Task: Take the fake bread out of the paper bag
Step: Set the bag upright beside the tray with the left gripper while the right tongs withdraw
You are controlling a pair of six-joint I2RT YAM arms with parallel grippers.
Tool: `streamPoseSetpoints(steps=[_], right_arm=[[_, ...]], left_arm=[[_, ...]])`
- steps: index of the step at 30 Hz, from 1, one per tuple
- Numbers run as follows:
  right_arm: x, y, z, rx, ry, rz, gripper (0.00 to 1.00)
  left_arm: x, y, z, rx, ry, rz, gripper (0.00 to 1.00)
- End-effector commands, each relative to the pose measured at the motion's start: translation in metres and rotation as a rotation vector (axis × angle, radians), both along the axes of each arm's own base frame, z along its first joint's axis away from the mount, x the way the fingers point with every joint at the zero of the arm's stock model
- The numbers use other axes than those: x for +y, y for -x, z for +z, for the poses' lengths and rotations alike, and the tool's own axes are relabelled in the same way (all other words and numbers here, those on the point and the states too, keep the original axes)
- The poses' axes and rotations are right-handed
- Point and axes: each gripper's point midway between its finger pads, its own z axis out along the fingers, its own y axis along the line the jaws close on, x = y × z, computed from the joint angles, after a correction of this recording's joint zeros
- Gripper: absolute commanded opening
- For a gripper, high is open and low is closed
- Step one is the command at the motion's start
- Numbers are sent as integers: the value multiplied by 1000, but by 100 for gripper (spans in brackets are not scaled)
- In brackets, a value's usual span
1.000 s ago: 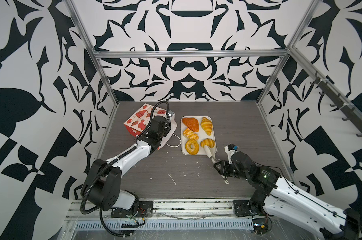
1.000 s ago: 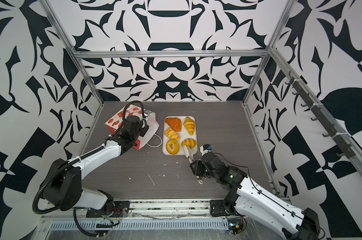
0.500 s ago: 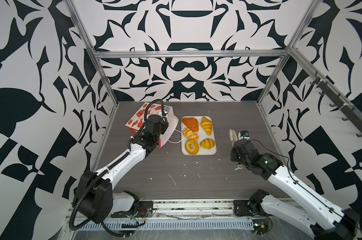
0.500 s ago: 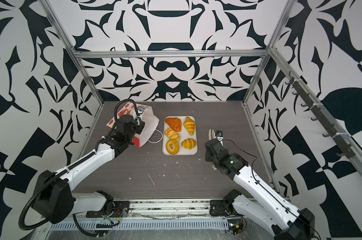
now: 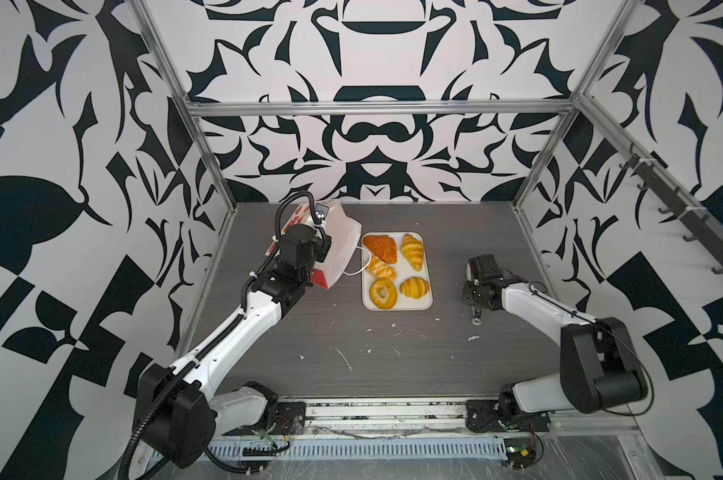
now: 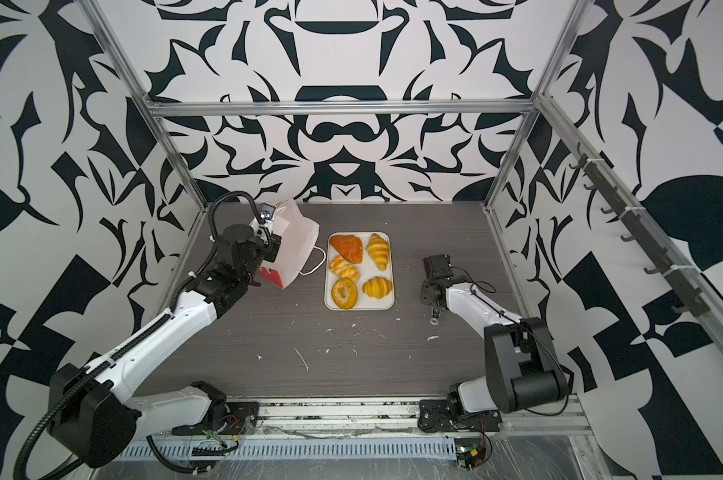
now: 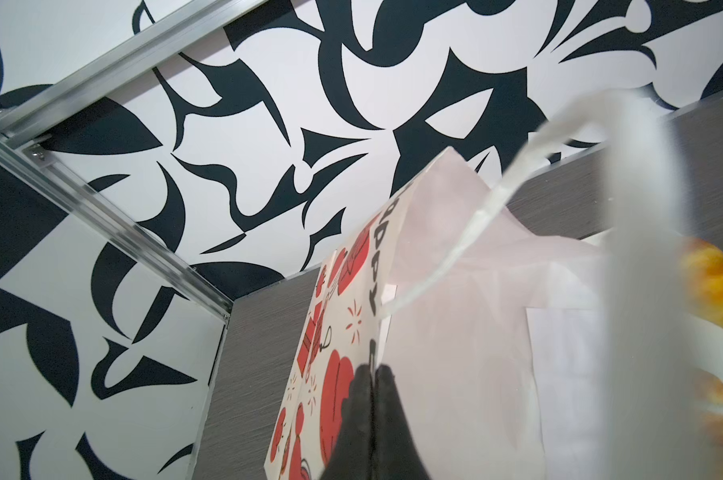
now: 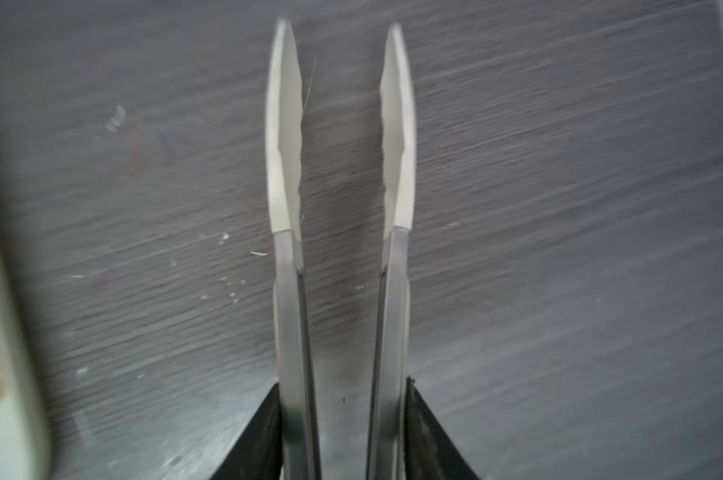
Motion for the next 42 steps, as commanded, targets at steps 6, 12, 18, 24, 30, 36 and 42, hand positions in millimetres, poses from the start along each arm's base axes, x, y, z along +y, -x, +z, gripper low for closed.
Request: streamPoseSetpoints(steps=[6,12,18,24,30,36,42], right_arm=[[-11,-37,31,-155,34,-52,71],[-17,-30,42,-180,49,-77,78],[-19,-23,62,-249,39,-80,79],[-14,-20,63,-252,11,-65,79],[-12,-19,57,-244,0,-62,78],[-9,-20,51,-233,-11,-50,78],[-7,-22,47,-223,-20,-44,78]], left_arm=[[-1,15,35,-9,145,-21,0],[0,28,53,8,295,-22,0],[-3,39,71,26,458,-35,0],[-12,43,78,85,599,-51,0],[-20,42,66,141,672,-53,0],[-29,36,56,178,712,-66,0],[-36,28,48,203,730,-69,0]])
